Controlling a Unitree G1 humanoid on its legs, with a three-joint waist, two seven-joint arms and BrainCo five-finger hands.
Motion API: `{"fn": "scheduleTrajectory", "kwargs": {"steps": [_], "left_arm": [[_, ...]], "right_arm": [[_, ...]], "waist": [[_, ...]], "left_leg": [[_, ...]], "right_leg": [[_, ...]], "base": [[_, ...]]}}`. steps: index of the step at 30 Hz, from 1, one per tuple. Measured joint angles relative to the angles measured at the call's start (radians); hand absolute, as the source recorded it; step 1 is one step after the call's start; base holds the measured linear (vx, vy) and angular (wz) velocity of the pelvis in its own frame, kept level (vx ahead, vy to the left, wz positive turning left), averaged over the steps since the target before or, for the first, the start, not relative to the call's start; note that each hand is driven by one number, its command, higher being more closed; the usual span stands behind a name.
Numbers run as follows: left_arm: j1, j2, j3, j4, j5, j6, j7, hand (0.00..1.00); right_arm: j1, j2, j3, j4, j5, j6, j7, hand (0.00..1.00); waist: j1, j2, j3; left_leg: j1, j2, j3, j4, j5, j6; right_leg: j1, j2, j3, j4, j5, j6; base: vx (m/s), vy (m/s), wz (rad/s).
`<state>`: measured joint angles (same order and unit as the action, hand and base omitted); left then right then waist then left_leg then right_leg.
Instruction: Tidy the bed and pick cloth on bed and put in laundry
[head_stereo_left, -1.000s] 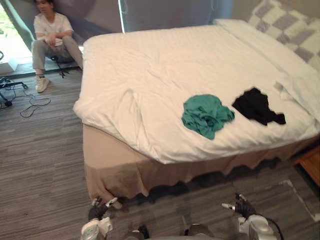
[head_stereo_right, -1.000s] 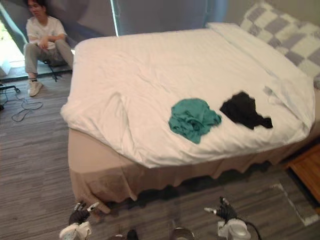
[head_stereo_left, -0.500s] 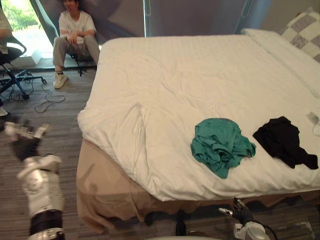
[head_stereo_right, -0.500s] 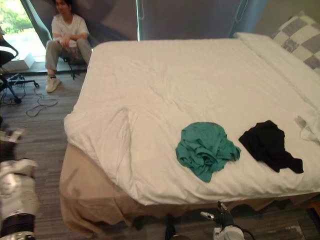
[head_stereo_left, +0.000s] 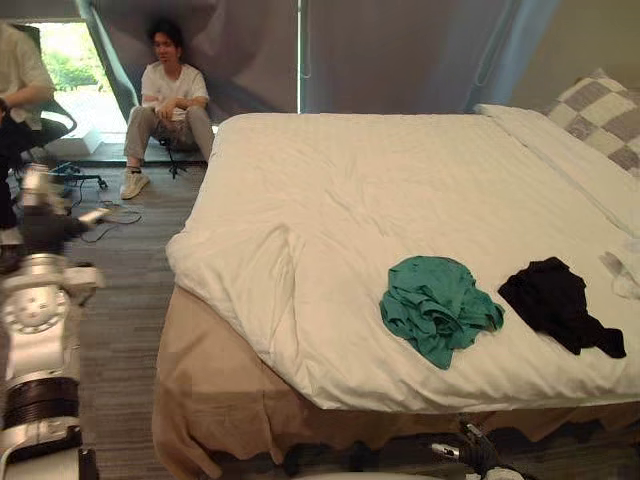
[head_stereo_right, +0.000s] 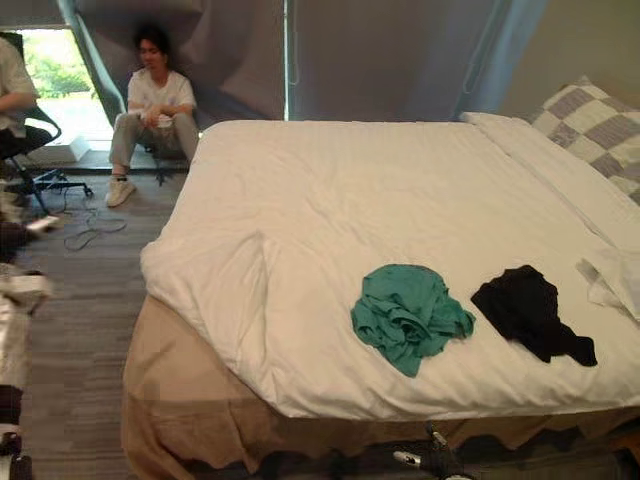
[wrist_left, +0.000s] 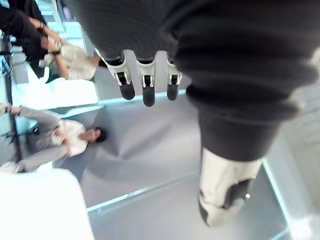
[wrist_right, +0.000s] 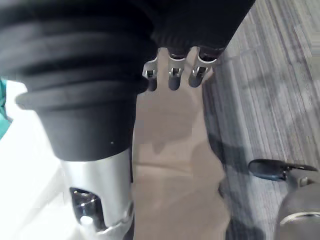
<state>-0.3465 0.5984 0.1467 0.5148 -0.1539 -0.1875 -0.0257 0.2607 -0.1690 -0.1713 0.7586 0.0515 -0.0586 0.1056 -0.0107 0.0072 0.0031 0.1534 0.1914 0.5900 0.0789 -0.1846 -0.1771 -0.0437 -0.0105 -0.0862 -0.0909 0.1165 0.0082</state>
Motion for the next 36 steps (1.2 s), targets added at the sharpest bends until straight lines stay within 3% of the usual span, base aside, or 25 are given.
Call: {"fn": "scheduleTrajectory", "kwargs": {"steps": [4, 9, 16, 17, 21, 28, 33, 35, 36], "left_arm": [[-0.101, -0.045, -0.121, 0.077, 0.119, 0.042, 0.016, 0.00], [-0.250, -0.046, -0.191, 0.127, 0.196, 0.090, 0.073, 0.00], [-0.475, -0.039, -0.251, 0.227, 0.270, 0.223, 0.130, 0.00], [-0.511, -0.038, -0.257, 0.243, 0.287, 0.250, 0.130, 1.00], [-0.561, -0.032, -0.265, 0.262, 0.482, 0.326, 0.133, 1.00], [-0.581, -0.005, -0.282, 0.301, 0.586, 0.432, 0.130, 1.00], [-0.553, 0.012, -0.216, 0.340, 0.581, 0.430, 0.130, 1.00], [-0.531, 0.017, -0.192, 0.345, 0.571, 0.425, 0.130, 1.00], [-0.506, 0.016, -0.166, 0.360, 0.550, 0.408, 0.130, 1.00]], "right_arm": [[-0.009, 0.009, 0.050, -0.041, 0.037, 0.000, -0.004, 0.00], [-0.054, 0.008, 0.097, -0.083, 0.075, -0.006, -0.013, 0.00], [-0.125, -0.008, 0.174, -0.121, 0.119, -0.011, -0.043, 0.00], [-0.135, -0.021, 0.187, -0.150, 0.128, -0.010, -0.049, 0.00], [-0.155, -0.067, 0.185, -0.236, 0.184, -0.005, -0.064, 0.00], [-0.191, -0.103, 0.184, -0.235, 0.189, 0.002, -0.034, 0.00], [-0.212, -0.144, 0.174, -0.228, 0.190, 0.002, 0.005, 0.00], [-0.212, -0.151, 0.170, -0.222, 0.191, 0.001, 0.012, 0.00], [-0.211, -0.151, 0.165, -0.209, 0.189, 0.002, 0.016, 0.00]], "waist": [[-0.009, -0.028, 0.049], [-0.025, -0.055, 0.118], [-0.035, -0.057, 0.257], [-0.044, -0.058, 0.278], [-0.059, -0.060, 0.338], [-0.066, -0.064, 0.345], [-0.073, -0.065, 0.344], [-0.077, -0.067, 0.343], [-0.082, -0.071, 0.341]], "left_leg": [[-0.039, 0.011, 0.030, 0.031, 0.003, -0.003], [-0.101, 0.019, 0.032, 0.074, -0.005, 0.008], [-0.261, 0.057, 0.029, 0.202, -0.050, 0.033], [-0.301, 0.064, 0.029, 0.215, -0.049, 0.035], [-0.376, 0.076, 0.031, 0.248, -0.040, 0.038], [-0.375, 0.080, 0.035, 0.235, -0.031, 0.048], [-0.362, 0.074, 0.035, 0.210, -0.005, 0.034], [-0.354, 0.069, 0.034, 0.206, 0.001, 0.030], [-0.340, 0.061, 0.031, 0.206, 0.003, 0.028]], "right_leg": [[-0.046, 0.009, 0.023, 0.001, 0.032, -0.006], [-0.102, 0.008, 0.052, 0.001, 0.067, 0.005], [-0.216, 0.009, 0.100, 0.001, 0.135, 0.020], [-0.256, 0.010, 0.109, 0.001, 0.157, 0.028], [-0.322, 0.011, 0.128, 0.001, 0.180, 0.038], [-0.326, 0.022, 0.157, 0.000, 0.203, 0.058], [-0.323, 0.025, 0.160, 0.001, 0.201, 0.060], [-0.310, 0.020, 0.161, 0.001, 0.162, 0.075], [-0.292, 0.013, 0.160, 0.001, 0.121, 0.050]], "base": [[-0.03, -0.021, -0.21], [-0.08, -0.001, -0.09], [-0.10, 0.010, -0.06], [-0.09, 0.009, 0.02], [-0.07, 0.013, -0.01], [-0.04, 0.007, -0.05], [-0.01, -0.003, 0.00], [0.01, -0.024, 0.07], [0.04, -0.024, 0.10]]}}
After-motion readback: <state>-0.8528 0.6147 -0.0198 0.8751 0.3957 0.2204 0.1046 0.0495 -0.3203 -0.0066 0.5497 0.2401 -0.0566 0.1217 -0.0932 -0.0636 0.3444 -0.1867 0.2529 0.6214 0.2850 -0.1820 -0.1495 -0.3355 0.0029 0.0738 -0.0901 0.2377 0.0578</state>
